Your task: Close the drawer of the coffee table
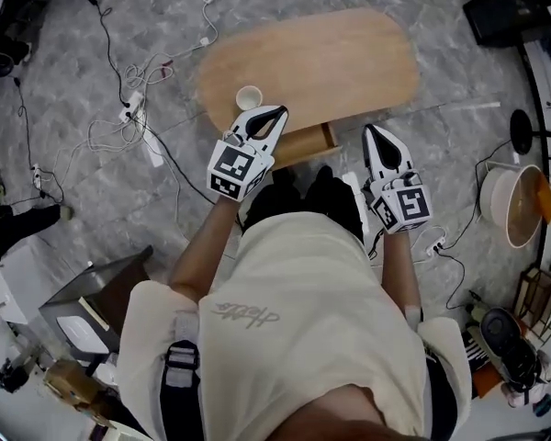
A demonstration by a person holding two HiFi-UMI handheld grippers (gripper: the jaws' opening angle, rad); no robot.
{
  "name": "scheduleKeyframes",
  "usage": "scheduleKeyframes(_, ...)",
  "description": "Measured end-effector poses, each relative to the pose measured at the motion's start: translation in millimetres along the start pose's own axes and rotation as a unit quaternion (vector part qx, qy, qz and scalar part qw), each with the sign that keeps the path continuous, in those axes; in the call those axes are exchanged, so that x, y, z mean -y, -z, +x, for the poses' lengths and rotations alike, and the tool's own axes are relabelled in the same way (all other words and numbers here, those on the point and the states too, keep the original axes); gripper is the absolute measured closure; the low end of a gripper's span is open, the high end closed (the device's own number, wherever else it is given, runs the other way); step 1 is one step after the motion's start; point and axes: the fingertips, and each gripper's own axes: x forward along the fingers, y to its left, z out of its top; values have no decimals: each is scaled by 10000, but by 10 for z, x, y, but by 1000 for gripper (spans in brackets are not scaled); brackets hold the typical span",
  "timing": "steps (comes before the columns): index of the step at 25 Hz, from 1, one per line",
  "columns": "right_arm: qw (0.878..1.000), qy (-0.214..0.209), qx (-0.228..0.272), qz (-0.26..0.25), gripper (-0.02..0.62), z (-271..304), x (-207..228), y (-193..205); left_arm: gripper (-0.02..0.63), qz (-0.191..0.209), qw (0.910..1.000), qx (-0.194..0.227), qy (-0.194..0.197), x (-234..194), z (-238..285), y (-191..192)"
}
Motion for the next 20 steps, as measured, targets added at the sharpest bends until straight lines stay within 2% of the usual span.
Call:
scheduleKeyframes(4, 9994, -277, -110, 158, 601, 250, 129, 109, 601, -443, 9990, -25, -48, -92, 52, 132)
scheduleKeyframes(11, 9941, -1048, -143, 244, 601, 541, 303, 46, 601, -611, 9933, -469, -858, -191, 39, 256)
scheduleKeyframes(15, 9904, -1337, -240, 259, 601, 687, 559, 126, 601, -662, 9894, -630, -1129, -95, 220, 339)
scheduleKeyframes(20, 9834, -1648, -607, 445, 601, 835, 864, 481, 601, -1345, 9772, -601, -1528, -90, 483, 552)
